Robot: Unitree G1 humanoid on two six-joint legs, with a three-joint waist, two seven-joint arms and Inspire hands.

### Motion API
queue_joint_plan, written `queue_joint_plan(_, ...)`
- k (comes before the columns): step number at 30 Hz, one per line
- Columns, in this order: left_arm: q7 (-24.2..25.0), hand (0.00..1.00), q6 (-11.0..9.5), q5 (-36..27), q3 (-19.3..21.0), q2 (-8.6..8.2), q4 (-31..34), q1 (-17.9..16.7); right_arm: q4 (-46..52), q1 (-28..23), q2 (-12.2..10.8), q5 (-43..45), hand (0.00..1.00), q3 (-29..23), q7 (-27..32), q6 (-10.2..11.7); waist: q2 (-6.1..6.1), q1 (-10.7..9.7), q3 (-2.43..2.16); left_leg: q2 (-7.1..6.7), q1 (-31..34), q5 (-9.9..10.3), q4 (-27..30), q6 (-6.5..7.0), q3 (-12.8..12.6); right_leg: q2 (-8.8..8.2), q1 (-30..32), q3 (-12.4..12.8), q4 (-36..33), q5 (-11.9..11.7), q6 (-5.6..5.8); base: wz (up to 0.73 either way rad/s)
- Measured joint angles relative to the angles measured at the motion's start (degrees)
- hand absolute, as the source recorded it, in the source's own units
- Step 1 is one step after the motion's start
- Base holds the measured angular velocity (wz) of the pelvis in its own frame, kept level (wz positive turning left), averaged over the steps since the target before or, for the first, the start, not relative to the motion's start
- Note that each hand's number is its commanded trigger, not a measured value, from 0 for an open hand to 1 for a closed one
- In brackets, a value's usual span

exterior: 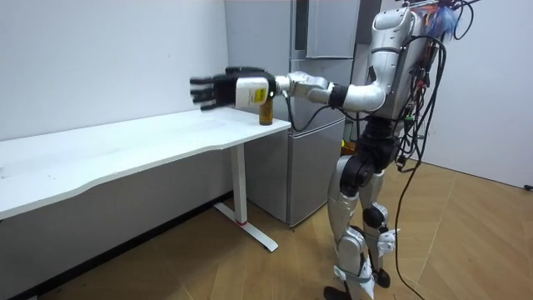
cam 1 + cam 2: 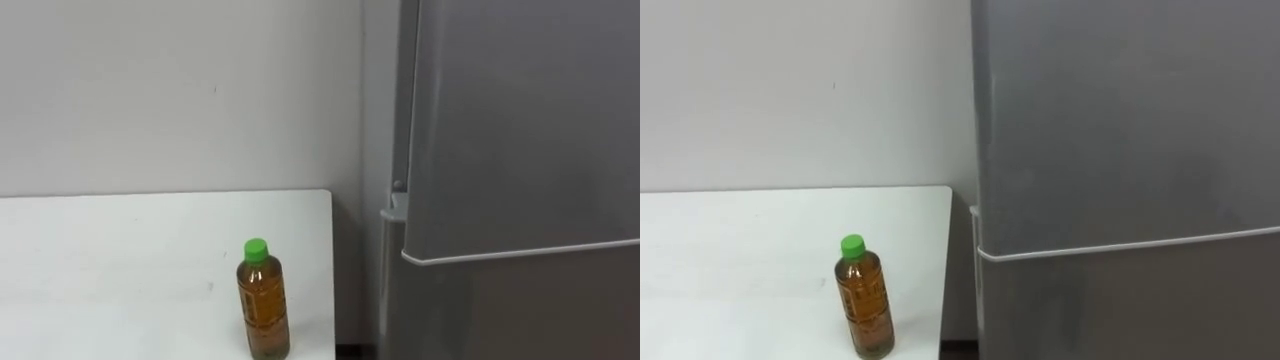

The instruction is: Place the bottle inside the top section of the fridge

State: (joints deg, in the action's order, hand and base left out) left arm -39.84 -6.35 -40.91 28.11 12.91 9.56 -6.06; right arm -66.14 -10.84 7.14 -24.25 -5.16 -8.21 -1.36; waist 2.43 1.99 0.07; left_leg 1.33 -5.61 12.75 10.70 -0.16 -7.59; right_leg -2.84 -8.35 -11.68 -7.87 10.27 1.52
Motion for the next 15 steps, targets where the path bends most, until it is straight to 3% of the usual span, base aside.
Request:
queue_joint_plan(5, 2.25, 0.00, 0.44, 0.14, -0.04, 0.00, 7.28, 0.36, 0.02, -0.13, 0.05, 0.09, 0.00, -0.01, -0.07, -0.04, 0.29, -0.25, -0.02, 0.01, -0.12, 0.00, 0.00, 0.00, -0.05, 0.02, -0.59, -0.20, 0.07, 0.00, 0.00, 0.01)
queue_joint_plan(15, 7.34, 0.00, 4.93, 1.13, -2.19, -0.10, 11.85, 4.51, -0.18, 0.68, -0.03, 0.31, 0.00, -0.75, -0.82, -2.59, 0.01, -2.26, -0.04, -0.01, 0.03, -0.01, 0.20, 0.00, 0.35, -0.03, -0.66, -0.98, 0.11, 0.01, 0.01, 0.02)
